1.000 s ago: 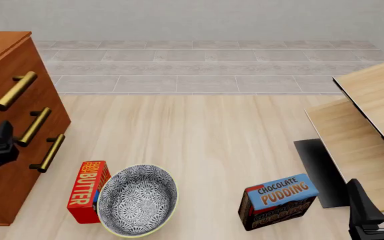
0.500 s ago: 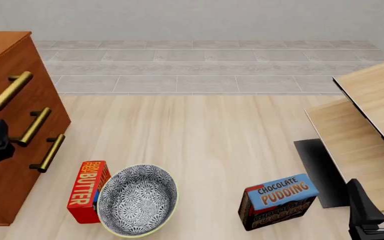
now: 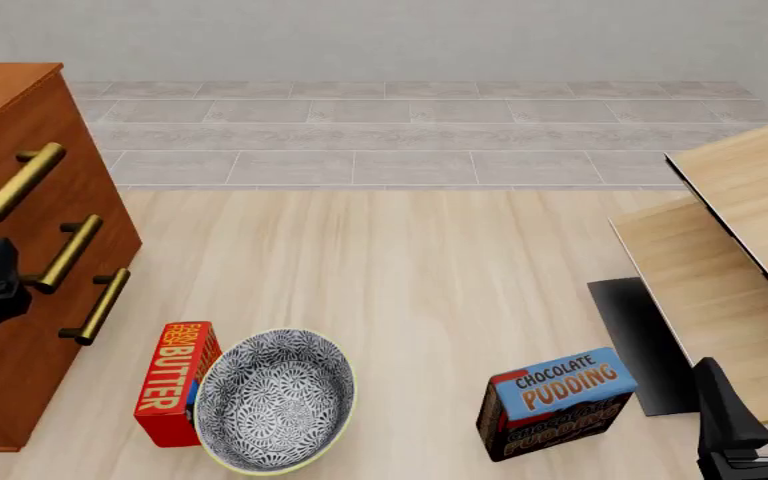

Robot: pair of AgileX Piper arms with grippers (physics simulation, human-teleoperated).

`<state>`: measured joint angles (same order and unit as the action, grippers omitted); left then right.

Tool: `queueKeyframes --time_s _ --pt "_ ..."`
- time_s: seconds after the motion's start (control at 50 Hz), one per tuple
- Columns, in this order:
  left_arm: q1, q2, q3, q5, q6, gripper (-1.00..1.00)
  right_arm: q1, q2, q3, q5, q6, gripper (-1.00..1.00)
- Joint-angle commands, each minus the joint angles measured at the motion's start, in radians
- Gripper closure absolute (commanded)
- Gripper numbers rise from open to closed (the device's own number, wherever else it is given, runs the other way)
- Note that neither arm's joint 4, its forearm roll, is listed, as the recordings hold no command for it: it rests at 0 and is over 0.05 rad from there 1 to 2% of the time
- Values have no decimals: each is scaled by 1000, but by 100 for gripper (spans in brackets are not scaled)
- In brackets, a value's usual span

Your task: Close the top drawer of the cabinet and put the bowl on top of it.

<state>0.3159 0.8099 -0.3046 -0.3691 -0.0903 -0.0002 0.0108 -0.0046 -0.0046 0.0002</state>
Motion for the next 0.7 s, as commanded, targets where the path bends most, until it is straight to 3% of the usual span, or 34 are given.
queueKeyframes --time_s 0.02,0.38,0.7 --pt "-33 -3 0 15 28 -100 0 -2 1 1 0 -100" --pt "-192 -82 -17 118 32 -100 0 -2 1 1 0 -100" --pt "-364 -25 -84 209 -13 -100 0 -2 1 1 0 -100"
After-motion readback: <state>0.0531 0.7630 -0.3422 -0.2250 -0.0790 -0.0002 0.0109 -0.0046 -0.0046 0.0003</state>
